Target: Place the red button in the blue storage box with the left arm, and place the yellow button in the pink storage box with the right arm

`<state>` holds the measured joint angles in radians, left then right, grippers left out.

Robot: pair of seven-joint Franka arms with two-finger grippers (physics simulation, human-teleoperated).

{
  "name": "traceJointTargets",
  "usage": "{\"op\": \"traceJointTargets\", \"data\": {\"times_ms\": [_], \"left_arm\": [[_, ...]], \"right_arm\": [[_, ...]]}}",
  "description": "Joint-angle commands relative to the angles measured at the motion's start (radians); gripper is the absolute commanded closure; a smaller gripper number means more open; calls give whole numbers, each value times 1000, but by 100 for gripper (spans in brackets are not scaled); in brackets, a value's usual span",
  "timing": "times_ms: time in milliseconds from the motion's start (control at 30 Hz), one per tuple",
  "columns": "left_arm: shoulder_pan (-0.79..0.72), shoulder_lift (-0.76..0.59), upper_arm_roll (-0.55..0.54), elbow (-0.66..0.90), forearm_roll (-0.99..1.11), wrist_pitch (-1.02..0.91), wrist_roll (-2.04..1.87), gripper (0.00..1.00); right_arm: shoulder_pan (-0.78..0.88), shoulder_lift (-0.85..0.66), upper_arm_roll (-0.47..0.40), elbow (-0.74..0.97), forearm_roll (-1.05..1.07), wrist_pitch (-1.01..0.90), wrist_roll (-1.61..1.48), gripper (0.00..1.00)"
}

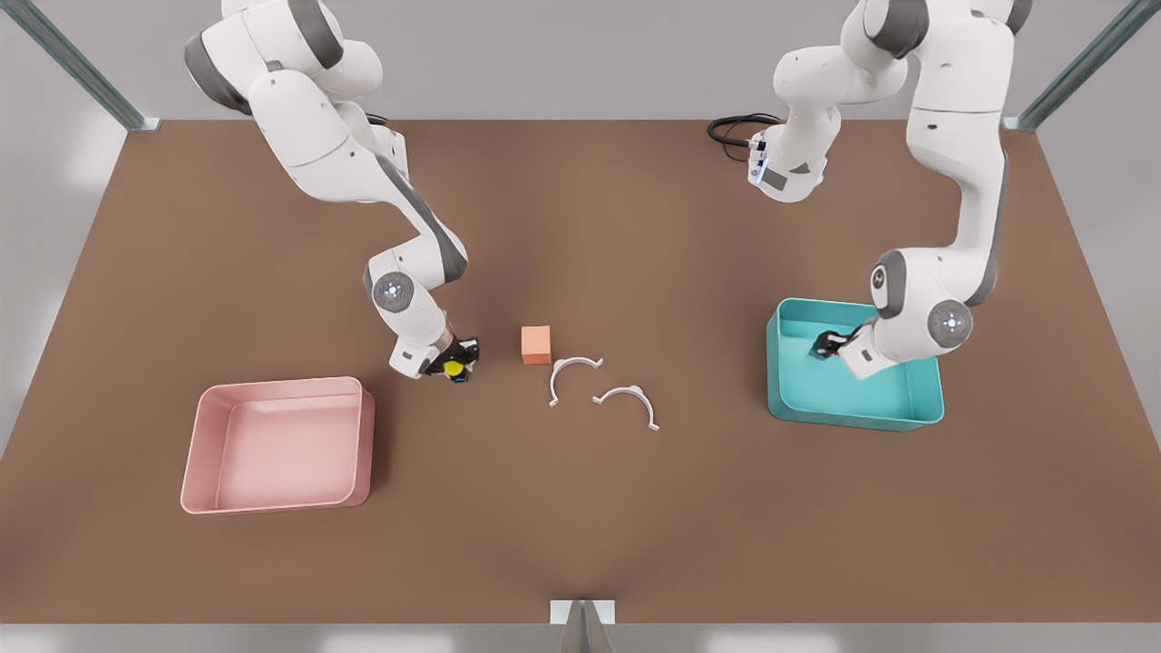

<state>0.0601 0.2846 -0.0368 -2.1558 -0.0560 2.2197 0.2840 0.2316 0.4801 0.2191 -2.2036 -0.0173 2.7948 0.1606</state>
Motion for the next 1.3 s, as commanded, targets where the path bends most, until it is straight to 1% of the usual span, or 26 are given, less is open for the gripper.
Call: {"op": "traceJointTargets", "data": {"times_ms": [0,33,67,100,200,267,300,400,433,533,600,667,733,800,900,933,967,1067,1133,1167,1200,1233,1267], "left_arm": [[-3,-2,-5,11,1,60,187,0],[-49,-41,-17,62,4,-37,-9,0],[-54,-56,-18,212,4,-256,-149,0],[-55,-51,-18,370,2,-454,-218,0],[-52,-59,-18,655,2,-543,-298,0],[-65,-148,-12,669,13,-551,-319,0],[-71,-171,-12,663,13,-552,-356,0],[-75,-163,-14,666,25,-554,-359,0],[-77,-160,-17,668,36,-554,-358,0],[-92,-159,-18,666,38,-568,-358,0],[-97,-147,-17,666,38,-568,-353,0],[-97,-147,-17,666,39,-568,-355,0],[-95,-147,-17,668,39,-568,-352,0],[-97,-147,-17,668,39,-568,-353,0],[-97,-147,-17,666,39,-568,-353,0],[-97,-147,-17,666,38,-568,-352,0],[-97,-147,-17,666,39,-568,-353,0],[-97,-147,-17,666,39,-568,-352,0],[-97,-145,-17,666,38,-568,-355,0],[-97,-147,-17,666,38,-568,-356,0],[-98,-147,-17,666,38,-568,-356,0],[-98,-147,-17,666,38,-577,-356,0],[-98,-147,-17,668,38,-577,-356,0]], "right_arm": [[0,2,-1,4,0,0,-3,44],[0,2,-1,7,0,0,-3,46],[0,0,-1,8,0,0,-3,49],[0,-1,-1,10,-1,-1,-4,50],[-1,-32,-3,21,-1,-11,-6,50],[-14,-67,-10,54,-13,-78,-9,50],[-24,-83,-9,71,-19,-107,-4,50],[-69,-123,-12,125,-19,-155,-55,49],[-89,-124,-10,150,-19,-201,-91,49],[-179,-199,-10,168,-15,-325,-246,49],[-222,-264,-7,151,-12,-385,-300,49],[-264,-353,2,81,-10,-405,-343,49],[-301,-325,2,78,-9,-393,-407,48],[-365,-212,-7,143,88,-385,-597,48],[-385,-126,-26,205,88,-365,-665,47],[-385,-113,-27,216,88,-365,-665,35],[-391,-113,-29,216,88,-367,-670,0],[-394,-71,-26,231,88,-390,-681,0],[-393,-67,-27,239,88,-391,-676,0],[-385,-77,-27,300,88,-494,-665,0],[-370,-115,-32,447,83,-709,-575,0],[-344,-161,-35,570,45,-880,-433,0],[-324,-251,-35,601,-18,-946,-308,0]]}}
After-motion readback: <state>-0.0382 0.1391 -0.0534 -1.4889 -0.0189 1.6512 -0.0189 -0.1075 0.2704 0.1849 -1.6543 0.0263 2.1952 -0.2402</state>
